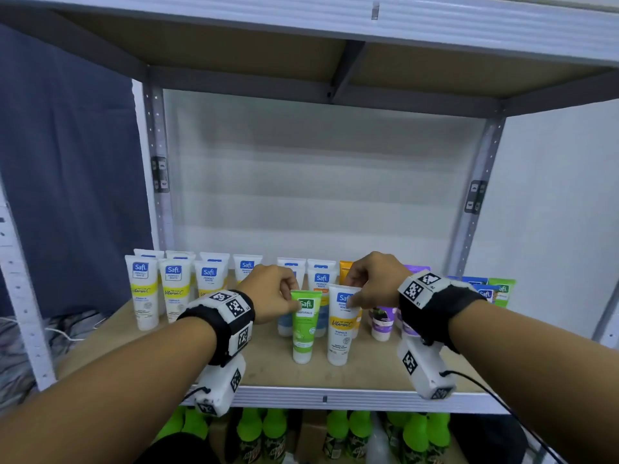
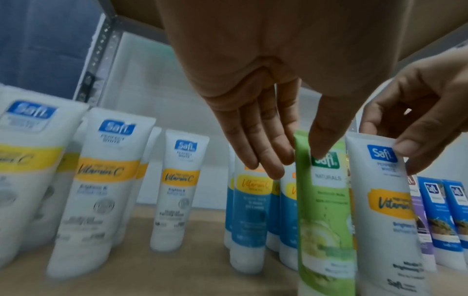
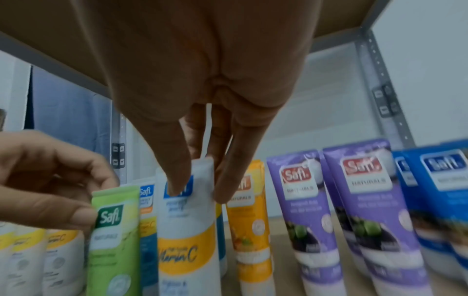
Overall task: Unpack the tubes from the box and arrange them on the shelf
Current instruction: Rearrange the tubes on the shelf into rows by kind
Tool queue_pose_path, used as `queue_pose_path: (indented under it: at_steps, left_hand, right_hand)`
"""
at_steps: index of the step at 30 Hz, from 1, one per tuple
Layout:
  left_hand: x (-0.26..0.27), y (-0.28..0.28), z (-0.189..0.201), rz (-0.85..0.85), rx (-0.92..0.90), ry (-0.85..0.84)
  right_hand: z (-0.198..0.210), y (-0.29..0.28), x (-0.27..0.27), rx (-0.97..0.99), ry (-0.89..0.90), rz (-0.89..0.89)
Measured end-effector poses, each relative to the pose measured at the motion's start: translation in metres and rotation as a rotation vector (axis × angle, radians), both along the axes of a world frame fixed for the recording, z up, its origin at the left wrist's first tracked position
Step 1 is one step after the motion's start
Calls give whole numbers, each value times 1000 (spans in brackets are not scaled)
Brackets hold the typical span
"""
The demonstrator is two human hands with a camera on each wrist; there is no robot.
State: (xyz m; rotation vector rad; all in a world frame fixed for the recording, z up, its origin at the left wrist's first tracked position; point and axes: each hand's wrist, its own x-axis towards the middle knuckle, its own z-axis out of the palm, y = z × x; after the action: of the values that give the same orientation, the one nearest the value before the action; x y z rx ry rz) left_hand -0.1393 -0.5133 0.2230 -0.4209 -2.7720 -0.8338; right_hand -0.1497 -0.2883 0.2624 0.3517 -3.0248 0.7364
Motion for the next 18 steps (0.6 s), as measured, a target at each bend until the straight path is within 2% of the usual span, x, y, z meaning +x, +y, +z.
queue_pose_path:
  at_steps: [3, 7, 9, 13, 18]
  left_hand:
    - [0, 0, -19, 30, 77, -43]
    - [2, 4, -44, 12, 140, -140]
    - [3, 6, -53, 25, 146, -145]
    - [3, 7, -62, 41, 184, -144]
    - [4, -7, -63, 46, 160, -156]
  right_hand:
    - [-19, 3, 5, -64, -17, -44]
    - [-54, 2, 8, -312, -155, -81]
    - [-68, 1, 5, -404, -169, -137]
    - [-86, -1, 2, -491, -176, -179]
    - [-92, -12, 0, -556, -176, -141]
